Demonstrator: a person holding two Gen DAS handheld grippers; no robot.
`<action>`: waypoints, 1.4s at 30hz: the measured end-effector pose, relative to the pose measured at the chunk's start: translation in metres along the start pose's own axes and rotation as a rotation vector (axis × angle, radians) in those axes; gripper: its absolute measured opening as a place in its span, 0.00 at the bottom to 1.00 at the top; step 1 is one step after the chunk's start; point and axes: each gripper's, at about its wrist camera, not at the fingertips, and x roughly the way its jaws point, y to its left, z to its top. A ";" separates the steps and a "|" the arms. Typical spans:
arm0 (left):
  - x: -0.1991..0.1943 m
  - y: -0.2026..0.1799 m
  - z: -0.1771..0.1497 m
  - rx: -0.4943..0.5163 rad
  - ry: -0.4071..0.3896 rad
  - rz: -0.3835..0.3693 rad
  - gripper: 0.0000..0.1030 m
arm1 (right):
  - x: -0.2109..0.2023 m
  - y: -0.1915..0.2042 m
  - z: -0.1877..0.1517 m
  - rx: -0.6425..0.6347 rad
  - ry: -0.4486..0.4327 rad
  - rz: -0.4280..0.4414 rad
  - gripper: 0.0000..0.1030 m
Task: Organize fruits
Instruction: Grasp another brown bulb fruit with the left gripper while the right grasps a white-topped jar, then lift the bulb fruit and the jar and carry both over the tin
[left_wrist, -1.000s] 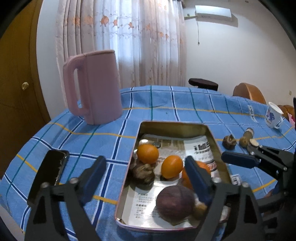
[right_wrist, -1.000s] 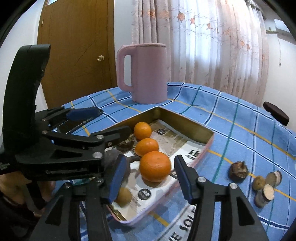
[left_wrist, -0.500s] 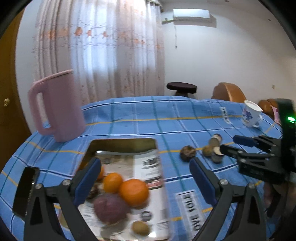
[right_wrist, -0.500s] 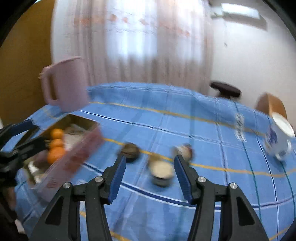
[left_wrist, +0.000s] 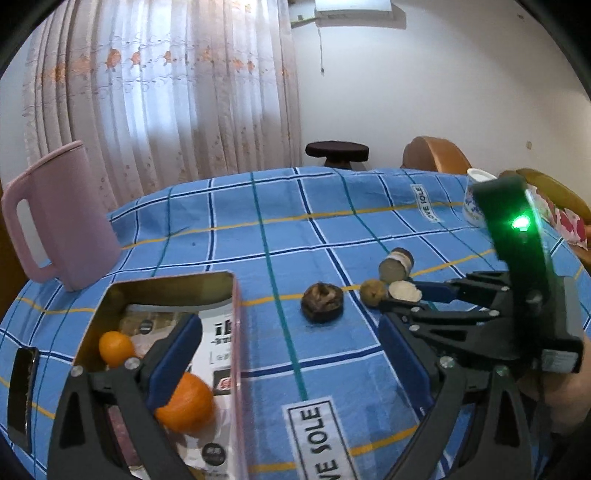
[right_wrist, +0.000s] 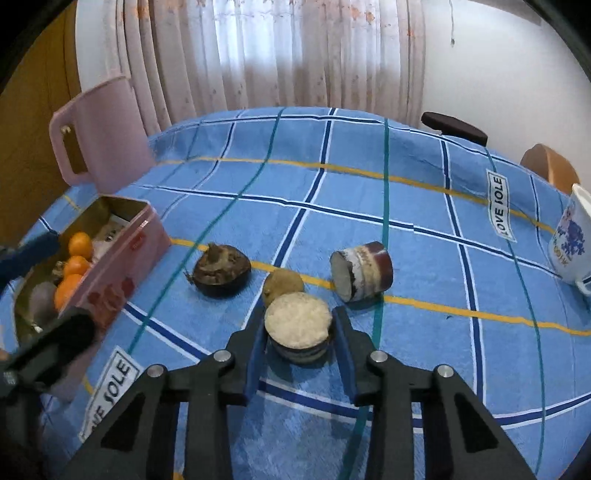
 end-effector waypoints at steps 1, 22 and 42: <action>0.003 -0.004 0.001 0.006 0.003 -0.002 0.95 | -0.002 -0.001 -0.001 0.008 -0.009 -0.001 0.35; 0.097 -0.034 0.020 -0.015 0.233 -0.019 0.52 | -0.034 -0.032 -0.006 0.053 -0.137 -0.091 0.36; 0.077 -0.026 0.016 -0.061 0.152 -0.107 0.43 | -0.044 -0.030 -0.009 0.044 -0.202 -0.058 0.36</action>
